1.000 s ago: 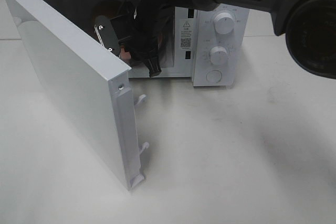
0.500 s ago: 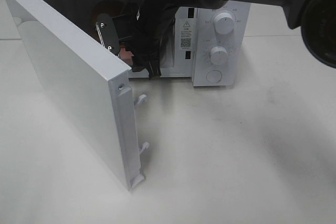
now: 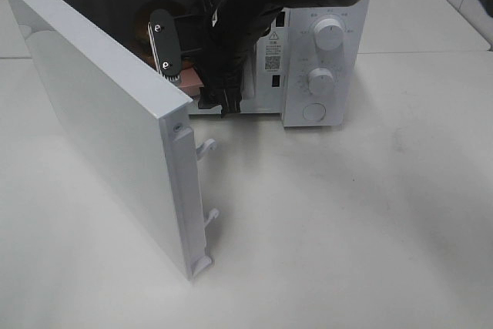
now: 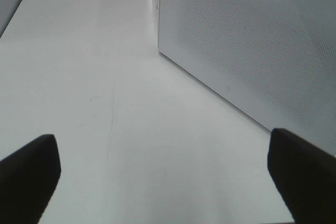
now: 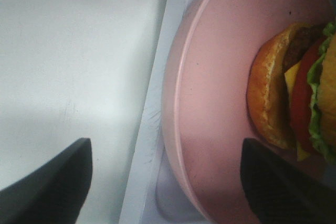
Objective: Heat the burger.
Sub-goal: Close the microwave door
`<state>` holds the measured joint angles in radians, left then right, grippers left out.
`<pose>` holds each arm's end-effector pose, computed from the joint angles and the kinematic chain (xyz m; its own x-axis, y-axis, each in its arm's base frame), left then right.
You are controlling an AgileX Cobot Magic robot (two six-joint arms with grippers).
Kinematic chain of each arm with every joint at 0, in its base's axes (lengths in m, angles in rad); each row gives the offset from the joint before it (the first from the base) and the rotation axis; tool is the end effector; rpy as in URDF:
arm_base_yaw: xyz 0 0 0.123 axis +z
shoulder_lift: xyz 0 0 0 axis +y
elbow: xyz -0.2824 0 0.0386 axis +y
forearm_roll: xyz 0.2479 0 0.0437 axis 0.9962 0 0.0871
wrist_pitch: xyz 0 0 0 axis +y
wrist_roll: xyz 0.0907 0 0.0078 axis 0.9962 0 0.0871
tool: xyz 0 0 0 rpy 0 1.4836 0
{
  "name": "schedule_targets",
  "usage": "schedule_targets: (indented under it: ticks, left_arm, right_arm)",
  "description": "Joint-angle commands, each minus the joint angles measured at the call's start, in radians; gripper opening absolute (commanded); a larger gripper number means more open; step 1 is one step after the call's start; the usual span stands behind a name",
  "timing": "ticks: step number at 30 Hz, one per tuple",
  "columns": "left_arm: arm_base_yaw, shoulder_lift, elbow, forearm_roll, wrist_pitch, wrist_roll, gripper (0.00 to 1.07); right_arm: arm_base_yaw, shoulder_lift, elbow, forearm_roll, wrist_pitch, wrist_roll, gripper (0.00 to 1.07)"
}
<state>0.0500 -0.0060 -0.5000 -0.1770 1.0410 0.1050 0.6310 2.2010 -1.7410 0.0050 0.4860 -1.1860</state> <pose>-0.0050 -0.0141 0.2798 -0.4249 -0.0066 -0.9052 0.0942 0.9942 -0.0514 0.4024 0.2943 0.1885 0.3150 -0.9157 -0.2496 -0.7899 -0.1072 -0.6038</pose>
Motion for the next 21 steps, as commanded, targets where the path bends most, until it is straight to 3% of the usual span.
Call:
schedule_targets:
  ticks: [1, 21]
  left_arm:
    - [-0.001, -0.017, 0.001, 0.000, -0.003, -0.005, 1.00]
    - [-0.001, -0.017, 0.001, 0.000, -0.003, -0.005, 1.00]
  right_arm:
    - [0.003, -0.040, 0.059, 0.001, -0.028, 0.016, 0.76]
    - [0.003, -0.254, 0.363, -0.005, -0.150, 0.039, 0.76]
